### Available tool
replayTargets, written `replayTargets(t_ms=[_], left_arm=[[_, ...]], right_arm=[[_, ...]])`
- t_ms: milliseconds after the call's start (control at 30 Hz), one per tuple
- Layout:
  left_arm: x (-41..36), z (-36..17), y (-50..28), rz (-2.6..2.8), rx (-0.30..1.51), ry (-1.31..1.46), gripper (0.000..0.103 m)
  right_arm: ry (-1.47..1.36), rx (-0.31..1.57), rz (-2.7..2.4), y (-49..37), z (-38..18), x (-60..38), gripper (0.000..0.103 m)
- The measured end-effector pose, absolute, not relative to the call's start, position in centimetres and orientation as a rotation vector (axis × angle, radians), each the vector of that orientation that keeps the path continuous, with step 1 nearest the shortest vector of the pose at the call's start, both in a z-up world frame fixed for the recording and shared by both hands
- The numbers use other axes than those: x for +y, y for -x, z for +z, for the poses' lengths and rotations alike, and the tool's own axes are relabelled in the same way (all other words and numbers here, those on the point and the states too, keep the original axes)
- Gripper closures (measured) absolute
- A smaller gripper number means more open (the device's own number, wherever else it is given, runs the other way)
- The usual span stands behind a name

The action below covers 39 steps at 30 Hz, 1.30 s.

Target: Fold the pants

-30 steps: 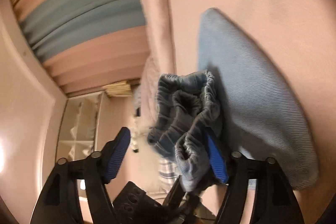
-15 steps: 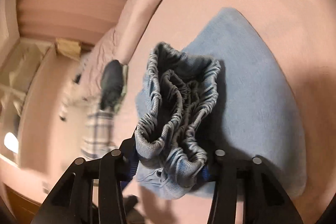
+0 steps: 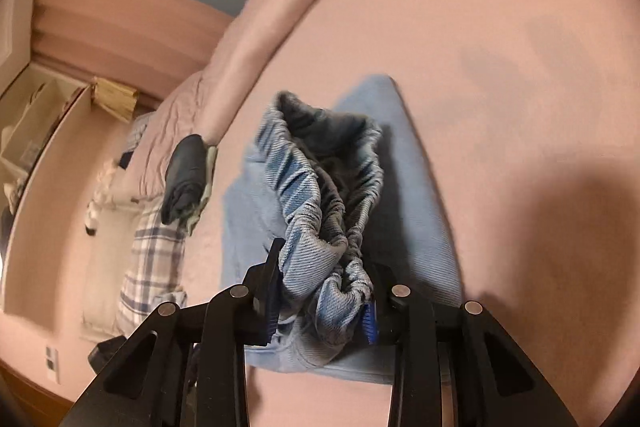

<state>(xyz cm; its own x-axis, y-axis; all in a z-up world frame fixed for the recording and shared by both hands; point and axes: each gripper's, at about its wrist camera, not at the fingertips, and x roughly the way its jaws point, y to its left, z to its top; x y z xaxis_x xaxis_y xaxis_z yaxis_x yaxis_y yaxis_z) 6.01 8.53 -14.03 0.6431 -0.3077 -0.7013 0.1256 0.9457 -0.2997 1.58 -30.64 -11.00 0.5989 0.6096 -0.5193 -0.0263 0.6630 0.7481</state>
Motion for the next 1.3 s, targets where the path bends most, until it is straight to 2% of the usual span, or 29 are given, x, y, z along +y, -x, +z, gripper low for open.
replayTargets(t_ms=[167, 233, 300, 533, 567, 633, 700, 800, 900, 1000, 1100, 1300], left_arm=[[8.5, -12.7, -6.3, -0.264, 0.798, 0.229, 0.014], [8.4, -12.2, -6.5, -0.272, 0.785, 0.223, 0.013], [8.2, -11.8, -6.8, -0.281, 0.771, 0.207, 0.013], [4.4, -11.0, -9.3, -0.353, 0.749, 0.13, 0.013], [3.2, -11.0, -9.9, -0.364, 0.75, 0.105, 0.013], [1.9, -11.3, -10.6, -0.379, 0.765, 0.081, 0.014], [0.5, -12.2, -11.6, -0.396, 0.801, 0.053, 0.014], [-0.7, -14.3, -12.6, -0.394, 0.881, 0.005, 0.015], [-0.4, -15.0, -12.7, -0.417, 0.868, 0.003, 0.015], [-0.4, -15.0, -12.8, -0.424, 0.869, -0.008, 0.014], [-0.2, -14.6, -13.0, -0.424, 0.878, -0.003, 0.015], [1.8, -12.8, -12.6, -0.413, 0.831, 0.064, 0.014]], right_arm=[[-0.73, 0.865, 0.412, -1.5, -10.3, -30.4, 0.069], [-0.726, 0.886, 0.404, -1.5, -9.6, -30.3, 0.058], [-0.698, 0.857, 0.369, -0.8, -8.3, -31.1, 0.053], [-0.494, 0.706, 0.3, -0.4, -3.0, -30.8, 0.052], [-0.457, 0.704, 0.312, -1.0, -2.5, -30.0, 0.053], [-0.371, 0.679, 0.32, -2.0, -1.5, -28.4, 0.065], [-0.294, 0.658, 0.316, -3.5, -0.7, -26.8, 0.071], [-0.246, 0.723, 0.318, -5.9, -1.6, -25.8, 0.083], [-0.121, 0.817, 0.257, -6.8, -4.4, -25.1, 0.084], [-0.18, 0.815, 0.274, -6.8, -6.4, -27.0, 0.084], [-0.264, 0.819, 0.305, -6.5, -5.8, -28.1, 0.084], [-0.228, 0.69, 0.41, -2.0, -2.8, -26.8, 0.084]])
